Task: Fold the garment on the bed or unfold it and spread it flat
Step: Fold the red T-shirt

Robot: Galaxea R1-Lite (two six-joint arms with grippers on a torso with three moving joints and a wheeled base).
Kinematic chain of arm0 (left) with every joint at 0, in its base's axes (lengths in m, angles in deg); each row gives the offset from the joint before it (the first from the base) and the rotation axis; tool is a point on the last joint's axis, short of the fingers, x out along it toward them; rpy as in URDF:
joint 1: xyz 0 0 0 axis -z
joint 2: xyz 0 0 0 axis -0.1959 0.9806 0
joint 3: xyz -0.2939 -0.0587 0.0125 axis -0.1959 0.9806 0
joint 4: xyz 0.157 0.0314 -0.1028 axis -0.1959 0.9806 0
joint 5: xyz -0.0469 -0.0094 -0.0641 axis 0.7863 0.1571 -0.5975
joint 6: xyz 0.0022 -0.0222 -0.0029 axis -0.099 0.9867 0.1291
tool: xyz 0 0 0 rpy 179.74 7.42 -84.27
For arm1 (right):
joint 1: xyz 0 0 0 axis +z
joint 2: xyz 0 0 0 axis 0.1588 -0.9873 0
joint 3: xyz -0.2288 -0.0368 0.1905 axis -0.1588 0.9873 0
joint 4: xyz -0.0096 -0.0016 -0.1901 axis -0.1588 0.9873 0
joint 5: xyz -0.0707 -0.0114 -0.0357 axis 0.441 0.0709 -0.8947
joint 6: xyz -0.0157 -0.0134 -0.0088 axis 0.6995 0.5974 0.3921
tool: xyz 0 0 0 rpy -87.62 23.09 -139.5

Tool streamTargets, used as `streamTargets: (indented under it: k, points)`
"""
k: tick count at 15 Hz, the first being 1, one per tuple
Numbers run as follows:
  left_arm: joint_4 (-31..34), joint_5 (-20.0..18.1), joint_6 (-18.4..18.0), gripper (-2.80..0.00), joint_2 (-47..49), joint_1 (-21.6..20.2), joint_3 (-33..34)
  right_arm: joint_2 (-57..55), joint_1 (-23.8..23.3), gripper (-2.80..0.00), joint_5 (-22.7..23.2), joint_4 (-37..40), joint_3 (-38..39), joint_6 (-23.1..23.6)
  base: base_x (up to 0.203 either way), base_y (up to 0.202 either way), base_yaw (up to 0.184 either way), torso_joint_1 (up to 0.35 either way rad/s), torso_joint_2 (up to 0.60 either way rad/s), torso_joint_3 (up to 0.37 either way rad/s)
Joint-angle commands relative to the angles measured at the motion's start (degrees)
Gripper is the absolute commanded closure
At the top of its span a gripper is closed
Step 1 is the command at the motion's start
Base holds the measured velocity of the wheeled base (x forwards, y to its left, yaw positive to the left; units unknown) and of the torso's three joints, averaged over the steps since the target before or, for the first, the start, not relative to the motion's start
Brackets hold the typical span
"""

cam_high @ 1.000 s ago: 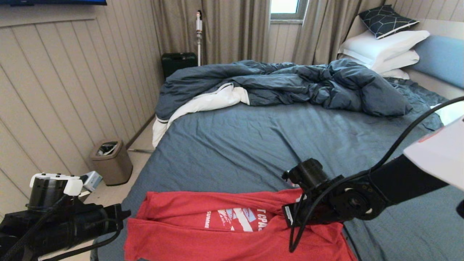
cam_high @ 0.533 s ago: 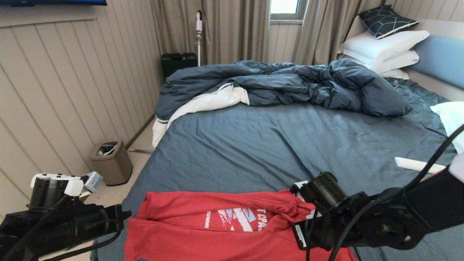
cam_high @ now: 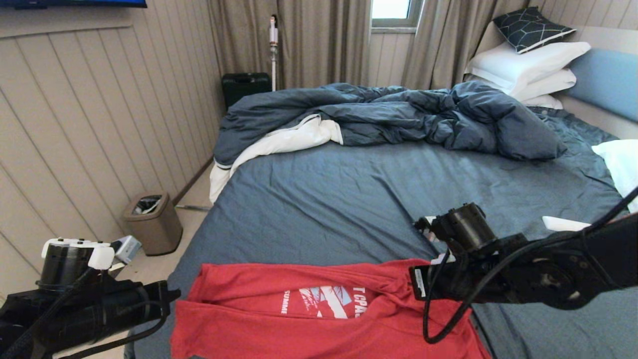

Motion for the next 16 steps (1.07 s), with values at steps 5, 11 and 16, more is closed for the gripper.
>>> streamTargets:
  k: [5,11,16]
  points:
    - [-0.1,0.0,0.2,0.00,0.0,0.1,0.1,-9.5,-2.2,0.00,0.0,-0.1,-5.8,-0.2,0.000,0.000,0.000,0.000,0.00,0.000]
    - [-0.2,0.0,0.2,0.00,0.1,0.2,0.1,-10.0,-2.0,0.00,0.0,0.0,-3.5,-0.5,0.000,0.000,0.000,0.000,0.00,0.000]
    - [-0.1,0.0,0.2,0.00,0.1,0.4,0.2,-3.5,-0.1,0.00,0.1,-1.5,8.2,-0.6,0.000,0.000,0.000,0.000,0.00,0.000]
